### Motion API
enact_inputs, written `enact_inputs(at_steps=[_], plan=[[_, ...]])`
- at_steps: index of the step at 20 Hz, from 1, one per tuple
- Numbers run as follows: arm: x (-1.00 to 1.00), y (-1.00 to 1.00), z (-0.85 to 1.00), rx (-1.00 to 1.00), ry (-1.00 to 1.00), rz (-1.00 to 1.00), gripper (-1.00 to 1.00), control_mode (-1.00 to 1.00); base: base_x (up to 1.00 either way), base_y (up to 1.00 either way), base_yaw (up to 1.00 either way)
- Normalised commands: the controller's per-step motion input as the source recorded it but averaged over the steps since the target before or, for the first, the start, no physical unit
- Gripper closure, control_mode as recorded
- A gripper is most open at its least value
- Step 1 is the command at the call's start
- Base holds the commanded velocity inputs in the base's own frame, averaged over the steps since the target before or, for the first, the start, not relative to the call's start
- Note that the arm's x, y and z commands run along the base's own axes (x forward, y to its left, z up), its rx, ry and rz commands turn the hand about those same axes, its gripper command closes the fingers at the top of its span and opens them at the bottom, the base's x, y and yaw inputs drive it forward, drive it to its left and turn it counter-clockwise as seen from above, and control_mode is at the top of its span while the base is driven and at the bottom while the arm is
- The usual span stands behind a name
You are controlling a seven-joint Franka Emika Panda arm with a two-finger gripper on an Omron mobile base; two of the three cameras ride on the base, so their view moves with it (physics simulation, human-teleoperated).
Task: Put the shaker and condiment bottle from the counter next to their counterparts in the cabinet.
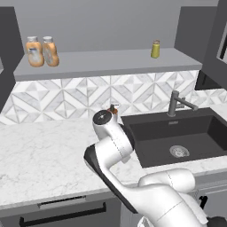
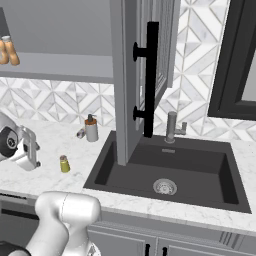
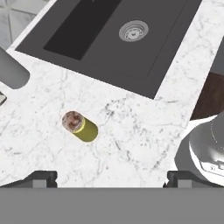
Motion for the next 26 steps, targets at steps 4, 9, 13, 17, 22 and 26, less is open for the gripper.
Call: enact_inputs(at_steps=[4,9,13,17,22,26], plan=[[0.30,0.00,-0.11,0.00,0.00,-0.02,-1.00,-1.00,0.00,0.00,0.00],[0.22,0.00,0.00,0.00,0.00,-0.02,-1.00,-1.00,0.00,0.00,0.00],[0.14,-0.01,-0.01,0.00,0.00,-0.03,-1.00,-1.00,0.00,0.00,0.00],[0.01,-0.09,-0.12,0.00,0.00,-0.05,-1.00,-1.00,0.00,0.00,0.00],[0.15,-0.18,-0.16,0.00,0.00,-0.05,-1.00,-1.00,0.00,0.00,0.00],[0.31,-0.19,-0.23,0.00,0.00,-0.05,-1.00,-1.00,0.00,0.00,0.00]])
